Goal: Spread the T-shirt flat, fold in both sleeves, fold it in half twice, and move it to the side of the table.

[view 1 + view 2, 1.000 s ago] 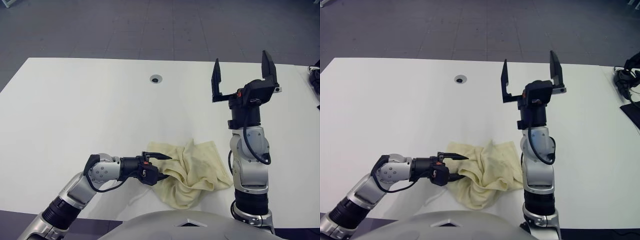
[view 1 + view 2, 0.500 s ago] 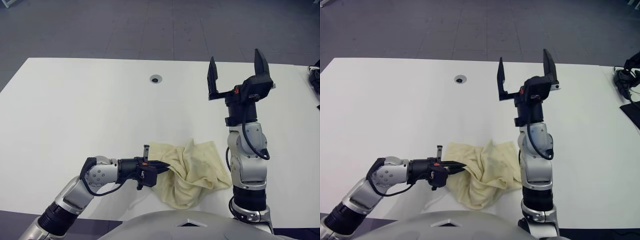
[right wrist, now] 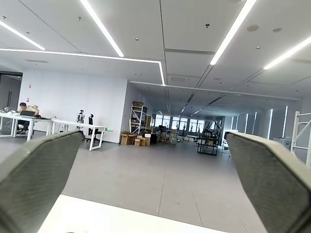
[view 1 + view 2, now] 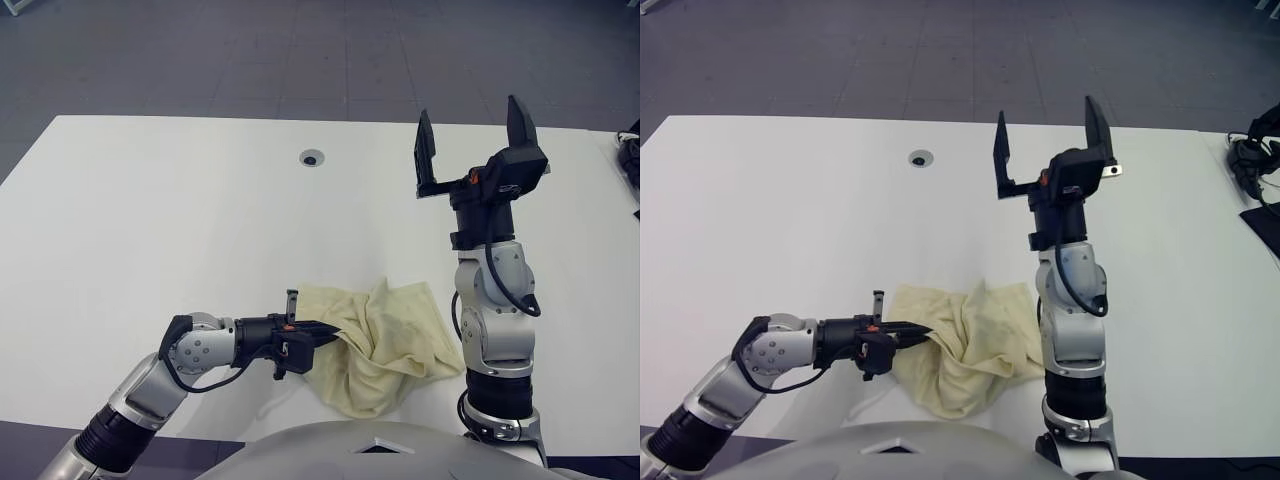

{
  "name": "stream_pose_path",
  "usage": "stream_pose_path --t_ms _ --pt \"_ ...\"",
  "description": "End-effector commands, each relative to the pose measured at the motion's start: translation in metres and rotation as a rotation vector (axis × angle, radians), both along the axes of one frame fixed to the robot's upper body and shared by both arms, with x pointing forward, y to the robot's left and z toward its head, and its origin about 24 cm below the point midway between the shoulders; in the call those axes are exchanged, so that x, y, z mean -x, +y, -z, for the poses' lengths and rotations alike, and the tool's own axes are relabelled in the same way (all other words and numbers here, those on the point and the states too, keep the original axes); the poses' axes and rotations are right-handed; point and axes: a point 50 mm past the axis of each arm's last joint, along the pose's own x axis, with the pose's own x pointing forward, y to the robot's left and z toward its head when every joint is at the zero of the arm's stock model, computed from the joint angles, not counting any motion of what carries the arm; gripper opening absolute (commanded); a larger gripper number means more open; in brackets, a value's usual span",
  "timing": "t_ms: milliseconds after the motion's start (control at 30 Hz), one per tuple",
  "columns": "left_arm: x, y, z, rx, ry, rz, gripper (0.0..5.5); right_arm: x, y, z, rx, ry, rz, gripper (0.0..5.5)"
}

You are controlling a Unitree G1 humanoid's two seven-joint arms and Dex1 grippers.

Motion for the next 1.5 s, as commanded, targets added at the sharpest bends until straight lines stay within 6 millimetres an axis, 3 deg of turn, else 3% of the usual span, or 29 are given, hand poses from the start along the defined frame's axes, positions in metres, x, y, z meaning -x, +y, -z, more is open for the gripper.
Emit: stream_pose_path --t_ms 33,133,233,333,400,500,633,867,1167,1500 --pt "0.003 -0.004 -0.011 0.023 -0.009 0.034 0.01 0.013 -0.003 0.000 0.108 0.114 -0.153 5.40" --pt "0.005 -0.006 -0.016 0.030 -0.016 0.035 0.01 0.039 -0.020 -0.006 0.289 0.208 -0.418 5.40" --pt "0.008 -0.007 -0.017 0.028 -0.022 0.029 0.01 0.064 -0.054 -0.010 0.455 0.328 -0.636 5.40" --pt "0.011 -0.009 -0.018 0.031 -0.022 0.025 0.01 0.086 -0.080 -0.002 0.551 0.557 -0.825 5.40" --pt "0.011 -0.009 -0.019 0.031 -0.023 0.022 0.01 0.103 -0.086 0.009 0.668 0.730 -0.902 5.40" --pt "0.012 -0.008 -0.018 0.024 -0.020 0.011 0.01 0.122 -0.087 0.017 0.771 0.846 -0.979 5.40" --pt "0.012 -0.005 -0.015 -0.001 -0.027 0.000 0.01 0.138 -0.088 0.042 0.958 0.971 -1.002 5.40" --pt "0.013 -0.003 -0.010 -0.008 -0.010 -0.018 0.01 0.137 -0.073 0.062 1.055 0.919 -1.025 5.40" --pt "0.011 -0.002 -0.010 -0.022 -0.016 -0.006 0.00 0.132 -0.061 0.071 1.063 0.814 -0.990 3.91" --pt "0.009 -0.004 -0.009 -0.021 -0.026 0.005 0.00 0.131 -0.060 0.074 1.048 0.805 -0.997 2.11"
